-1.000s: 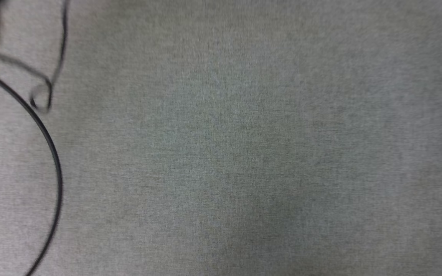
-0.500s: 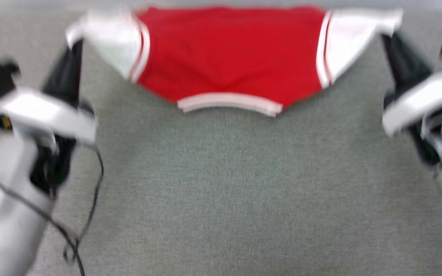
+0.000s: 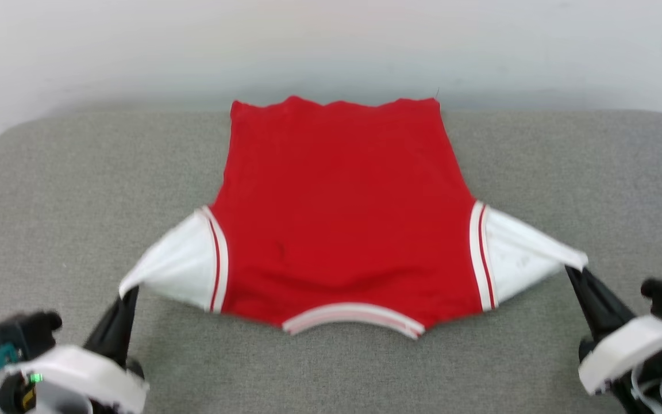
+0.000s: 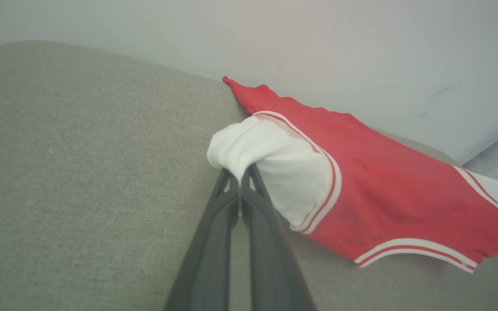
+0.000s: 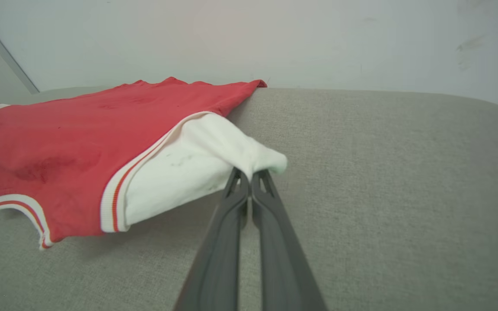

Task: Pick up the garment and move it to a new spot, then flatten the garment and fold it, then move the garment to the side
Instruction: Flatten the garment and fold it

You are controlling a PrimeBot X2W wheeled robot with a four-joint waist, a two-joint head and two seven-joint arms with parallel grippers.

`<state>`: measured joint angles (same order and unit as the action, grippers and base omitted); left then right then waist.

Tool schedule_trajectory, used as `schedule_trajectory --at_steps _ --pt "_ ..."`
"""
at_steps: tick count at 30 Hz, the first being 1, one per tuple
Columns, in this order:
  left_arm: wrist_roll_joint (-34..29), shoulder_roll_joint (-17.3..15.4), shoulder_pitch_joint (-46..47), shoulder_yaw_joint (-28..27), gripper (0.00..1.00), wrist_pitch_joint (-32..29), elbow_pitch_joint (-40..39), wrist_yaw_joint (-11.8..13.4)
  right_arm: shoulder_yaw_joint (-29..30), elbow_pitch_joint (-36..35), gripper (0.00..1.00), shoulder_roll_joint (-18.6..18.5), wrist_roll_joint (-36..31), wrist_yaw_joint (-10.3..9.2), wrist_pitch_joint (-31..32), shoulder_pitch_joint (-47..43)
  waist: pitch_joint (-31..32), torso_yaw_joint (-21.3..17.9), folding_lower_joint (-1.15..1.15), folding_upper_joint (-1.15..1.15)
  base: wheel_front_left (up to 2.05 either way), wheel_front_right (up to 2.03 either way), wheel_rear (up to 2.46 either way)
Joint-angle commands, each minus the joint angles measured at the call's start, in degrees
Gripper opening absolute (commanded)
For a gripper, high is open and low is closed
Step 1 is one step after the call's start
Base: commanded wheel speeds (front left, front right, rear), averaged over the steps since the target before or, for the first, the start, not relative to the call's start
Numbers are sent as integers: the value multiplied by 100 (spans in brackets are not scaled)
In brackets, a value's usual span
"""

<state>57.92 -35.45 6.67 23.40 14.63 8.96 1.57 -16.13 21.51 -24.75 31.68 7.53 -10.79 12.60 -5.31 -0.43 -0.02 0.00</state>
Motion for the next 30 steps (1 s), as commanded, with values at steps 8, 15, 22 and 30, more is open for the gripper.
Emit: schedule_trajectory --at_steps 8,15,22,30 --pt "331 -88 -1214 36 0 -80 -132 265 620 -542 0 63 -64 -8 580 -1469 465 -14 2 0 0 0 0" --pt "376 -6 -1617 214 0 -187 120 356 945 -809 0 101 -51 -9 1086 -2383 577 29 2 0 0 0 0" --pt "407 109 -1788 268 0 -125 391 312 1054 -815 0 207 86 -9 1500 -2968 615 60 2 0 0 0 0" --pt "201 187 -1642 311 0 -60 408 350 1337 -1028 100 333 109 -9 1433 -2795 579 77 2 0 0 0 0"
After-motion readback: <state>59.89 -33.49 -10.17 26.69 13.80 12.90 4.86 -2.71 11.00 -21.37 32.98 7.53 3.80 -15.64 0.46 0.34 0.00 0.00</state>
